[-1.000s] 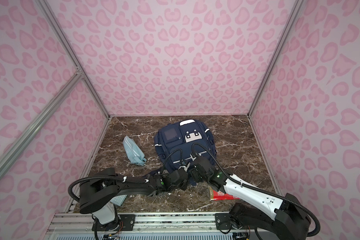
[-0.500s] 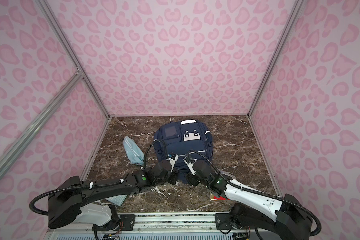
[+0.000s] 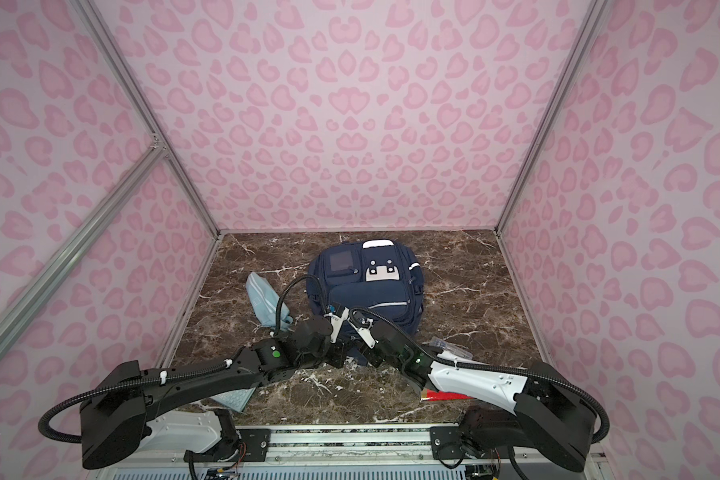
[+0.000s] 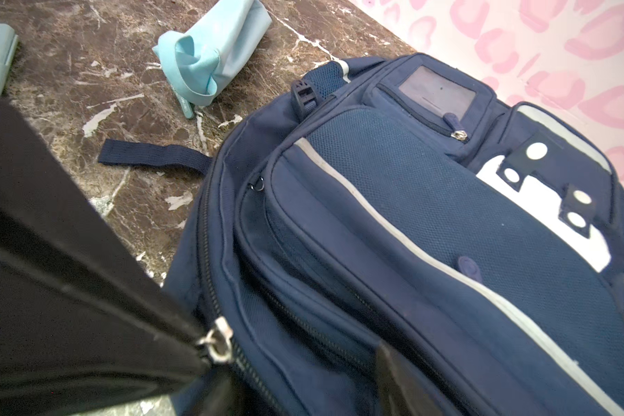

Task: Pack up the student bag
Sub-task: 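Draw both held zipper pulls toward each other along the compartment opening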

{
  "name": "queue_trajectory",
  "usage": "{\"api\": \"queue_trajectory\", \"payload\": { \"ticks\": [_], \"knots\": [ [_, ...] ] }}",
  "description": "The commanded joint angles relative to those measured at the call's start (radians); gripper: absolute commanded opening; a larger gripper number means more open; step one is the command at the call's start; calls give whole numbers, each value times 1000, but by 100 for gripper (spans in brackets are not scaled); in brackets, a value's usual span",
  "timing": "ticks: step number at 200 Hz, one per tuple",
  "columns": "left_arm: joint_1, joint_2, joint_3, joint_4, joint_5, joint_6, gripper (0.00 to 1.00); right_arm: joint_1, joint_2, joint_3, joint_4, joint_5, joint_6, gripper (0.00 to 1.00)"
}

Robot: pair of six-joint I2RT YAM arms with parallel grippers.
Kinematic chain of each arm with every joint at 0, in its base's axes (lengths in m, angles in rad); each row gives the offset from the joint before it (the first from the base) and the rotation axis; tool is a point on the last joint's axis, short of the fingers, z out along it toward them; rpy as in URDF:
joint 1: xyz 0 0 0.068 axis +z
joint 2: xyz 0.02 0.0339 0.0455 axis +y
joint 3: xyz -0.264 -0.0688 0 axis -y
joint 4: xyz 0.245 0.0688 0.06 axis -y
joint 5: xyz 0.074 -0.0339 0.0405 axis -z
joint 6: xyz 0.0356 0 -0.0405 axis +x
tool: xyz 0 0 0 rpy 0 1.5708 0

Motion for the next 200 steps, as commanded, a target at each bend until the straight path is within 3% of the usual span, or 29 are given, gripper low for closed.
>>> {"api": "queue_trajectory", "payload": {
  "ticks": [1,16,25,91,120,145,182,200],
  "knots": [
    [15,-28,-12,34,62,-26,4,-5,34,16,10,49,-22,26],
    [40,-42,-27,11,47,-40,4,-6,46,27,-27,61,-22,6],
    [53,-45,-30,-16,21,-43,4,-6,45,25,-40,64,-22,0],
    [155,-37,-27,-167,-166,-16,4,-32,-44,7,-129,-64,-53,0],
    [167,-60,-47,-123,-113,-14,4,-36,-46,16,-159,-72,-59,0],
    [180,-45,-22,-222,-224,-13,4,-44,-38,33,-199,-48,-61,0],
    [201,-31,-25,-206,-205,6,4,-44,-32,50,-227,-75,-57,0],
    [203,25,7,-239,-268,4,3,-44,-48,48,-231,-83,-50,0]
  ]
}}
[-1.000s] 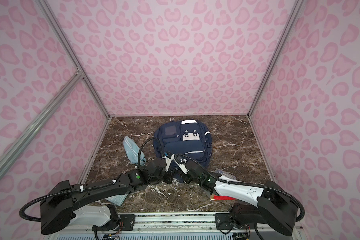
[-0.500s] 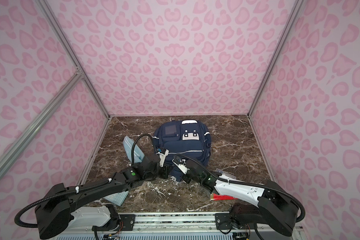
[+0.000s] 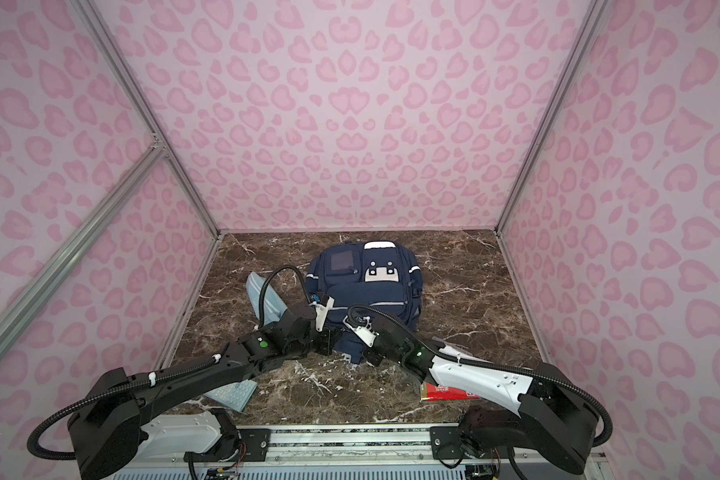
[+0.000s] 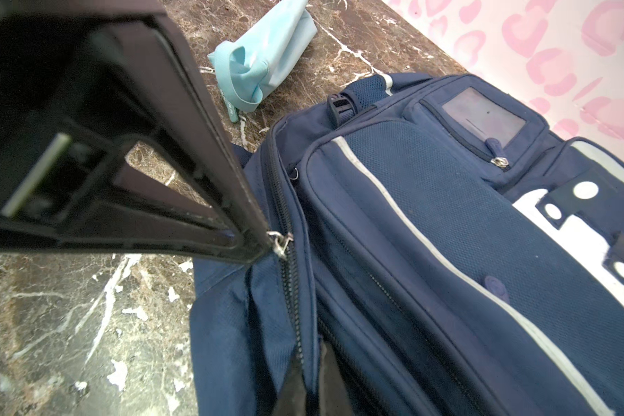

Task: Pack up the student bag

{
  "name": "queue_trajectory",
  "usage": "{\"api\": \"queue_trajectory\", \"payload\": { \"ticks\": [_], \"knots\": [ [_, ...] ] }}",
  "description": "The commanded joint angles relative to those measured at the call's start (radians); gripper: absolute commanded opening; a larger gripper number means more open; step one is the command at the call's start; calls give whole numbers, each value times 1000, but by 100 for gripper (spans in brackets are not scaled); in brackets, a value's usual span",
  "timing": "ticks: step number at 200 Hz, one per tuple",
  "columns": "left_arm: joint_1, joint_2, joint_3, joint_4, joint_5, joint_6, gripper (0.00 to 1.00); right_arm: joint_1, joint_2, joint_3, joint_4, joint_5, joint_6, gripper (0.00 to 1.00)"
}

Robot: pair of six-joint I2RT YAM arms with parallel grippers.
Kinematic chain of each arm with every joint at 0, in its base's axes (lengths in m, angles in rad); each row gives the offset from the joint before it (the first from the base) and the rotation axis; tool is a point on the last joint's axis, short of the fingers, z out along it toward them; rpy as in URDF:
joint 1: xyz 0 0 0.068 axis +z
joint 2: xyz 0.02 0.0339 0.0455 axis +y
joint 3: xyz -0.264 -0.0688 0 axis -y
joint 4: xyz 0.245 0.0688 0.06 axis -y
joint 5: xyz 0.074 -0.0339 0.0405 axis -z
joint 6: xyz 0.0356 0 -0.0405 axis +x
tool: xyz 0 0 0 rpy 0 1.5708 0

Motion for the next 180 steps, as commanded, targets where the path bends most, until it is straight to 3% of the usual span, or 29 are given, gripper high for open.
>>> {"api": "queue_trajectory", "payload": {
  "ticks": [1,37,63,81,106,123,155,180],
  "knots": [
    [29,55,24,-197,-350,-5,3,-7,-22,-4,-128,59,15,0],
    [54,96,20,-222,-416,-19,3,-10,-73,-29,-110,50,28,0],
    [81,54,-16,-175,-340,-8,3,-9,-32,-9,-129,79,23,0],
    [83,26,-14,-210,-375,-14,3,-8,6,11,-156,105,25,0],
    [77,-5,-57,-12,-120,-6,3,-8,37,26,-152,76,12,0],
    [52,2,-54,54,-19,-29,3,-8,48,30,-159,74,24,0],
    [-55,51,7,-7,-62,-57,3,6,62,48,-124,40,48,0],
    [-96,75,24,25,12,-96,3,16,84,50,-101,37,51,0]
  ]
}}
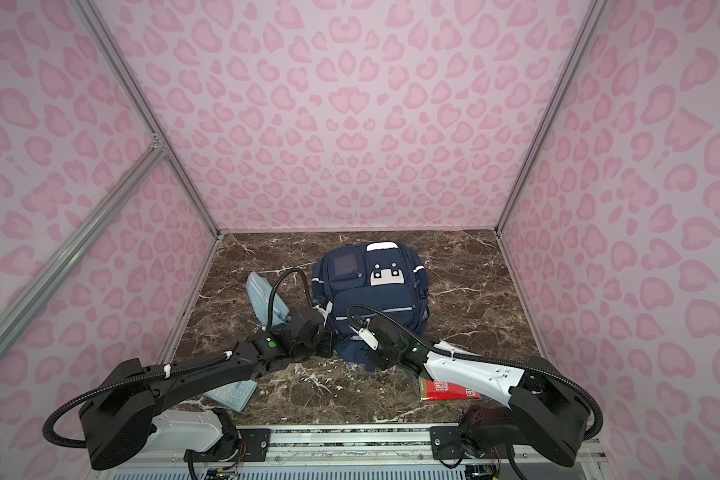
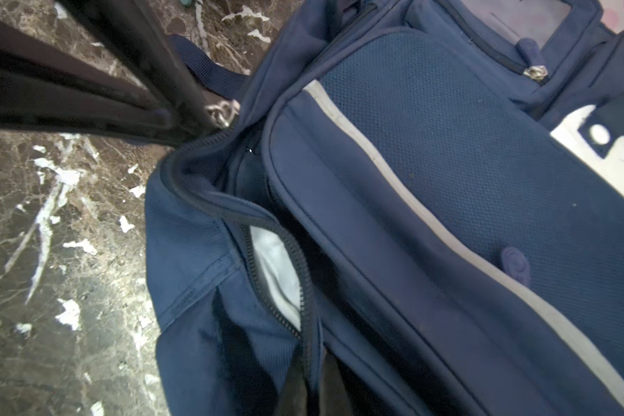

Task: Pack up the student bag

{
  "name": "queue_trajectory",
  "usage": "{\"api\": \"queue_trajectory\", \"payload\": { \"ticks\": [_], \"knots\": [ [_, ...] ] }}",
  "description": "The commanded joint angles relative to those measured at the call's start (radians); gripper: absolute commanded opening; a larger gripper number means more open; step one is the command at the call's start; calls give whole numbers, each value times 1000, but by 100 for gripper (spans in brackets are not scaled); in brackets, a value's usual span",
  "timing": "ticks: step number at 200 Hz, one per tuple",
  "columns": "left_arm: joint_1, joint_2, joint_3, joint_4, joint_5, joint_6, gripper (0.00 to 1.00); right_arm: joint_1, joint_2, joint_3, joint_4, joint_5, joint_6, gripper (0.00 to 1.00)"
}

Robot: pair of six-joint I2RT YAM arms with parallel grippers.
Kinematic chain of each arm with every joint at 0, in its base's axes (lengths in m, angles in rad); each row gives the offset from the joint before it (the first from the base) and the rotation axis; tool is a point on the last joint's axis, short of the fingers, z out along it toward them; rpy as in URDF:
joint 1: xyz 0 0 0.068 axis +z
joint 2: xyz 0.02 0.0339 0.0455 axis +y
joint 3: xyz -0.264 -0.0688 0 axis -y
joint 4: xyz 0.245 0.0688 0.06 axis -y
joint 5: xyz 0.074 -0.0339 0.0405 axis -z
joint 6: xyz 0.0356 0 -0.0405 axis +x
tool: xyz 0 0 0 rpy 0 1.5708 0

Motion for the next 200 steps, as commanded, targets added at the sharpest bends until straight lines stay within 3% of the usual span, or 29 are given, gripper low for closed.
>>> {"api": "queue_trajectory", "payload": {
  "ticks": [1,29,55,65,75,88,99,138,154,180,200],
  "knots": [
    [-35,18,22,57,127,-42,3,8,21,7,83,-22,22,0],
    [-63,40,45,75,199,-59,3,7,47,10,81,40,40,0],
    [-53,54,52,-21,100,-58,4,-5,3,7,34,130,112,6],
    [-43,53,34,-23,100,-58,12,-9,-30,-1,13,149,155,13],
    [-39,41,8,-4,118,-60,26,-15,-61,-19,-2,161,194,24],
    [-39,14,-40,54,157,-66,47,-22,-95,-44,-25,194,255,26],
    [-35,-19,-78,86,165,-77,56,-38,-123,-70,-27,192,299,28],
    [20,-102,-170,214,177,-174,71,-121,-147,-76,-77,254,466,40],
    [26,-118,-181,243,137,-208,77,-119,-181,-64,-115,226,574,50],
    [53,-114,-210,290,89,-260,81,-19,-296,-108,-112,216,718,62],
    [106,-105,-246,332,65,-279,80,117,-349,-125,-139,318,837,60]
  ]
}}
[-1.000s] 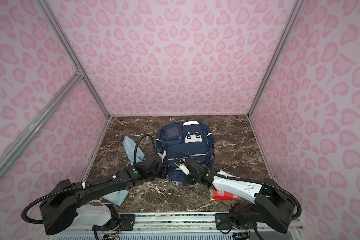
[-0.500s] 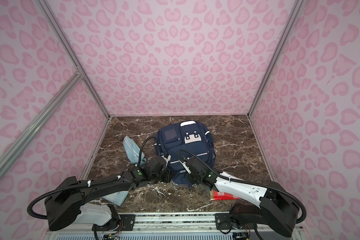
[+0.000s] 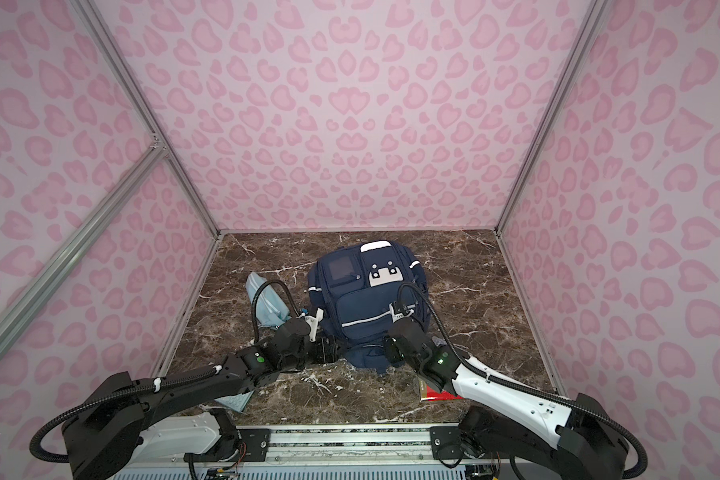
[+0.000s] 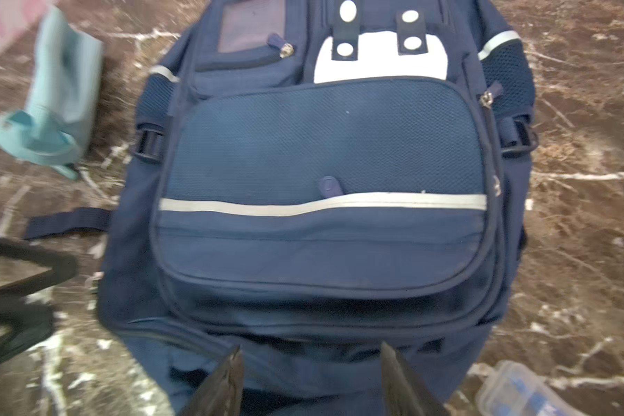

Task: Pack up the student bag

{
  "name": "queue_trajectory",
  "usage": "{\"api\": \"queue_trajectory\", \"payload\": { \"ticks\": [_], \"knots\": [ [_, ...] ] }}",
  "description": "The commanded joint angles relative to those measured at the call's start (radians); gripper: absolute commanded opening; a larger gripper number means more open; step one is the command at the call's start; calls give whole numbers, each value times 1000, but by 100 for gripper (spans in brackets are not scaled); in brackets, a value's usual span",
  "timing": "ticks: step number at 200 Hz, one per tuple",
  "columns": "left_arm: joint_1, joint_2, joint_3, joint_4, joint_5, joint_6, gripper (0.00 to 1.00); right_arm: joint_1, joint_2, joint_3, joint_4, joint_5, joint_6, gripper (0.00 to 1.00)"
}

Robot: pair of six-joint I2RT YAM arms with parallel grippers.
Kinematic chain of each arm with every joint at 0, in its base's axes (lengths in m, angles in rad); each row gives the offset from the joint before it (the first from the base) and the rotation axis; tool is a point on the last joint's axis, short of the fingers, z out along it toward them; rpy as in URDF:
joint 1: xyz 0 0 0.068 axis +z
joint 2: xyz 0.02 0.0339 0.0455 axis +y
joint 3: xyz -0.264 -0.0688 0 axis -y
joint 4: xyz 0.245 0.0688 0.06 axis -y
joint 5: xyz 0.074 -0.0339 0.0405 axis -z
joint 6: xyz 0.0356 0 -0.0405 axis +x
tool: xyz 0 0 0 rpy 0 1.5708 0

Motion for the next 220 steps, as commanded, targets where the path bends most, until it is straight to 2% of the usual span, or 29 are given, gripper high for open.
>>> {"api": "queue_trajectory", "payload": {
  "ticks": [1,32,51,64,78,89,117,162,170,185,194,220],
  "knots": [
    [46,10,-33,93,-55,-58,80,113,-45,-24,-39,96,199,60],
    [111,65,-72,245,-44,-62,71,270,-21,-85,148,58,287,59],
    [114,165,4,280,-15,10,61,350,81,-106,337,27,227,59],
    [114,240,50,289,6,31,42,381,162,-94,429,9,192,59],
    [115,297,63,320,42,14,15,389,263,-95,575,-54,161,59],
    [114,321,50,356,74,-17,4,382,350,-72,617,-37,181,59],
    [98,291,9,376,97,-82,3,300,503,-23,636,-17,184,58],
    [39,200,13,293,91,-103,3,216,516,-3,684,-44,73,57],
    [32,190,14,285,90,-108,3,183,512,-9,702,-96,78,56],
    [22,173,8,286,85,-117,3,92,507,-56,785,-203,113,48],
    [19,172,4,291,89,-122,3,58,506,-63,794,-240,95,43],
    [8,192,-4,348,129,-154,3,78,515,-8,697,-213,57,29]
  ]
}}
